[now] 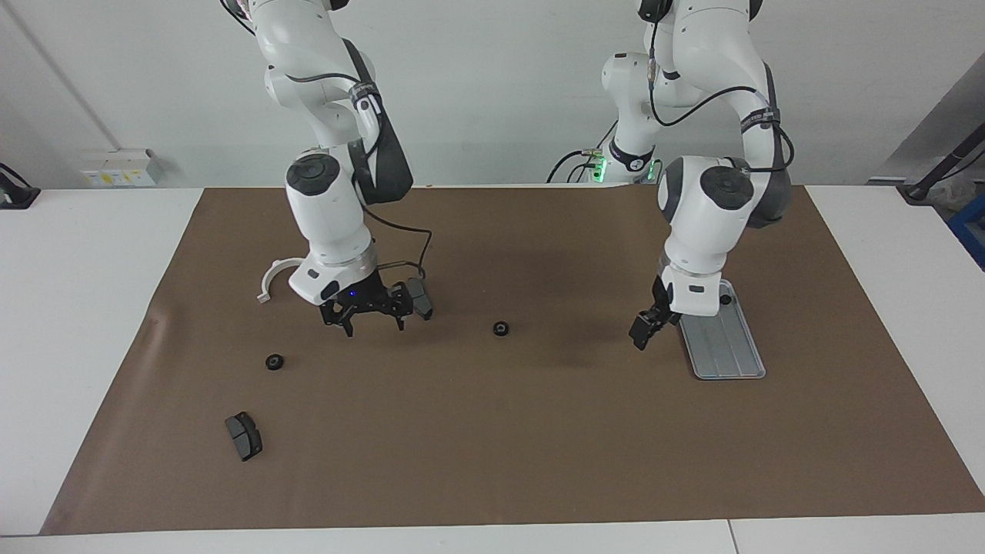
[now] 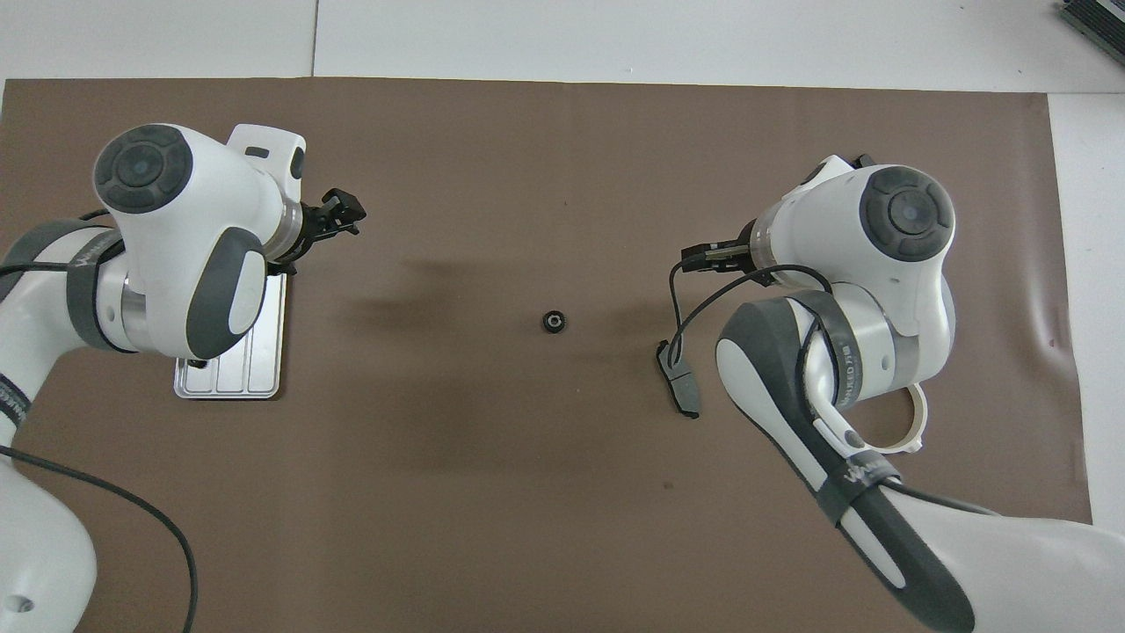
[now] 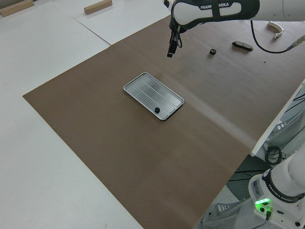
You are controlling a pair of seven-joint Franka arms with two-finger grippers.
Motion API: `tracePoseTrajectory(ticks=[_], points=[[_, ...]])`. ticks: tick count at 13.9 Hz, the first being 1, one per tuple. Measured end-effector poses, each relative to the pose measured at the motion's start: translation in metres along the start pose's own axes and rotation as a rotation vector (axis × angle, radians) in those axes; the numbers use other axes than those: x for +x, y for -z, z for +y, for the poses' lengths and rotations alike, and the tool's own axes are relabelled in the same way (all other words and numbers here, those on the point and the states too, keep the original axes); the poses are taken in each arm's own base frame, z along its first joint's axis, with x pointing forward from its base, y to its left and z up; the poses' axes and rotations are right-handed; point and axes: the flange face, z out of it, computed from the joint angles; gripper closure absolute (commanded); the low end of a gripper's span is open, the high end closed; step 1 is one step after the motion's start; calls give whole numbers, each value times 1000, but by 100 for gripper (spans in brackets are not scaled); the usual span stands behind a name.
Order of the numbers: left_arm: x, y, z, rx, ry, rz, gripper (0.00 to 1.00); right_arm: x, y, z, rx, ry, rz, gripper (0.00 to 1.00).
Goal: Place bearing gear from tray to pile
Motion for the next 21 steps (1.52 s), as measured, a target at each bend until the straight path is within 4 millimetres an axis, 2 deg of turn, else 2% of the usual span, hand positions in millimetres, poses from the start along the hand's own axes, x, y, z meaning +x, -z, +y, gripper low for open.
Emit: tracePoseTrajectory(ticks=[2,4,6,7,9,12,14,15,17,21], points=[[14,-17,-46,30,-87,-36,0,-8,-5,-50,13,-26,-4,0],[20,-25,-81,42,-169,-63,0,-16,-15,-98,22,-36,-12,0],[21,-29,-103,46,-211,-80,1,-24,-32,-140,15,-34,-20,0],[21,-31,-113,48,-231,-89,11,-29,-45,-160,-7,-29,-22,0],[21,-37,-134,51,-271,-107,17,-37,-74,-187,-43,-22,-17,0],[23,-50,-173,45,-322,-106,21,-43,-104,-201,-52,-2,-16,0],[22,-55,-191,42,-329,-101,23,-44,-110,-200,-61,4,-18,0],[21,-55,-194,41,-331,-101,24,-44,-111,-200,-63,4,-18,0],[17,-57,-195,42,-334,-107,26,-46,-115,-199,-68,6,-25,10],[3,-64,-199,45,-336,-132,30,-52,-124,-198,-77,10,-41,23]])
